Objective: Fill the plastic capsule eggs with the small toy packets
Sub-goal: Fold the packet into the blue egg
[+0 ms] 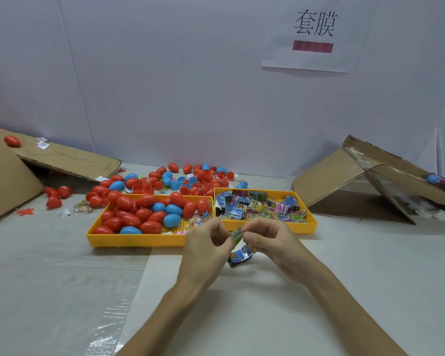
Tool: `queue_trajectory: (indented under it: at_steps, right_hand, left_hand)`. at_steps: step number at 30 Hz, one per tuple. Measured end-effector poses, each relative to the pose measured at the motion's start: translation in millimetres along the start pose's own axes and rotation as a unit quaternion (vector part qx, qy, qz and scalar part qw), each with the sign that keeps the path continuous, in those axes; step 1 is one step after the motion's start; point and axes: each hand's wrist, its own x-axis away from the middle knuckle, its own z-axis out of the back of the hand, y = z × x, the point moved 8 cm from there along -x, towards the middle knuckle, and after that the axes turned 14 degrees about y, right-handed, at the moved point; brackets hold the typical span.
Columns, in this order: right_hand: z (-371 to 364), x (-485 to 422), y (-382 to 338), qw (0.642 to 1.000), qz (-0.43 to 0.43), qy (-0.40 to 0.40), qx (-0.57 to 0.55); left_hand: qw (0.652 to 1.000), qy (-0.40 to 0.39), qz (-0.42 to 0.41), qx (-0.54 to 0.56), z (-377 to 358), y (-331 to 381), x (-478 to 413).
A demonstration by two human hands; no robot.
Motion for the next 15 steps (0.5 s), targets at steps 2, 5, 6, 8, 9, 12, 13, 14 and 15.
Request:
queue_trajectory:
  at_steps: [2,5,6,8,9,12,13,14,15]
  right_hand:
    - [-1.1,0.5,-0.9,1.000,0.008,-0.015,-0.001]
    - [-2.2,0.7,-1.5,1.000,0.013,-0.016,-0.010]
    - [-2.3,0.5,-1.4,1.000,0.014,-0.012,-0.014]
    - [-2.2,0.1,-1.7,1.000,0.017,-0.007,-0.025]
    - [-2.2,0.2,-1.6,0.999,0.017,-0.010,-0.033]
    - [-2.2,0.5,0.8,0.999,0.003,-0.021,-0.041]
    - [-2.5,0.6,2.4,0.999,-0.006,-0.023,-0.036]
    - [-3.0,0.3,4.6,0.999,-0.016,-0.024,-0.030]
    - [-3.3,-0.1,7.0,0.999,-0.027,-0.022,-0.026]
  left_hand:
    - [1.000,0.000,-0.004,-0.004,0.4,-0.1,-0.5]
    - [1.000,-0.013,0.007,0.006,-0.4,-2.8,-1.3]
    - [1.000,-0.016,0.009,0.009,-0.7,-3.1,-1.3]
    - [1.000,-0.016,0.008,0.008,-0.7,-2.8,-0.9]
    - [1.000,-0.017,0.008,0.009,-0.7,-2.4,-0.4]
    - [1.000,-0.015,0.007,0.015,-0.1,-0.9,0.4]
    - [1.000,-0.011,0.005,0.017,0.8,-0.2,0.2]
    - [1.000,-0.006,0.002,0.020,2.0,0.7,0.0]
    - [1.000,0.000,-0.003,0.021,3.2,1.9,-0.4]
